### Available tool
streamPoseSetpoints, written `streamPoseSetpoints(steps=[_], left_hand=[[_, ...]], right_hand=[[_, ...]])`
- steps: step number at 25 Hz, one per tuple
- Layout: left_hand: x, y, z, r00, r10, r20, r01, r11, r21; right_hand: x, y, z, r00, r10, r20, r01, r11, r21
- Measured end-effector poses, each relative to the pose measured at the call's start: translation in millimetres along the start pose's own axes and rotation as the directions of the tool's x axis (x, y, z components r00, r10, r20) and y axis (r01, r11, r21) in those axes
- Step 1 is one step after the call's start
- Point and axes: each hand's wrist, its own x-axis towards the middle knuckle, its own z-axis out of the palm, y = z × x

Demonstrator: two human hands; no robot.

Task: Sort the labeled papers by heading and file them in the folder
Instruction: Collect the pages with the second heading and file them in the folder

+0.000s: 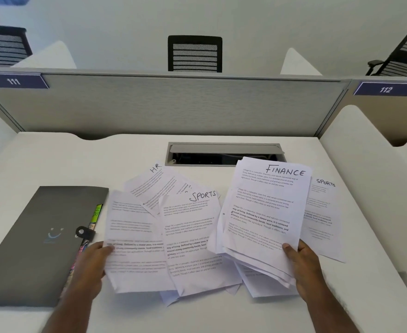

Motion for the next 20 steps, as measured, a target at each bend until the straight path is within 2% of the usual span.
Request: streamPoseSetpoints(steps=[6, 9, 11, 14, 16, 20], left_hand=[[5.5, 16.7, -57.0, 0.991, 0.021, -0.13, -0.046, 0.98, -0.194], [13.3, 22.0, -85.5, 0.989, 0.019, -0.149, -0.055, 0.968, -0.245], [6.1, 34.4, -94.9, 0.98, 0.048, -0.196, -0.109, 0.943, -0.314], [-0.8, 44.7, -82.9, 0.967, 0.103, -0.233, -0.186, 0.91, -0.371], [-3.4, 41.7, -63.0, 0.972, 0.101, -0.214, -0.178, 0.908, -0.379], [-22.0, 35.7, 3.8, 0.995, 0.08, -0.067, -0.097, 0.945, -0.313]], right_hand=[[0.7, 4.7, 4.5, 1.0, -0.013, 0.021, 0.014, 0.999, -0.037], [-0.2, 4.5, 4.3, 1.0, -0.015, 0.022, 0.016, 0.999, -0.041], [-0.9, 4.1, 3.6, 1.0, -0.022, 0.021, 0.023, 0.999, -0.048], [-2.0, 3.9, 2.6, 1.0, -0.022, 0.011, 0.023, 0.998, -0.052], [-3.4, 2.2, 2.9, 1.0, -0.008, 0.006, 0.008, 0.999, -0.038], [-8.2, -6.3, 2.2, 1.0, 0.002, 0.004, -0.002, 1.0, -0.019]])
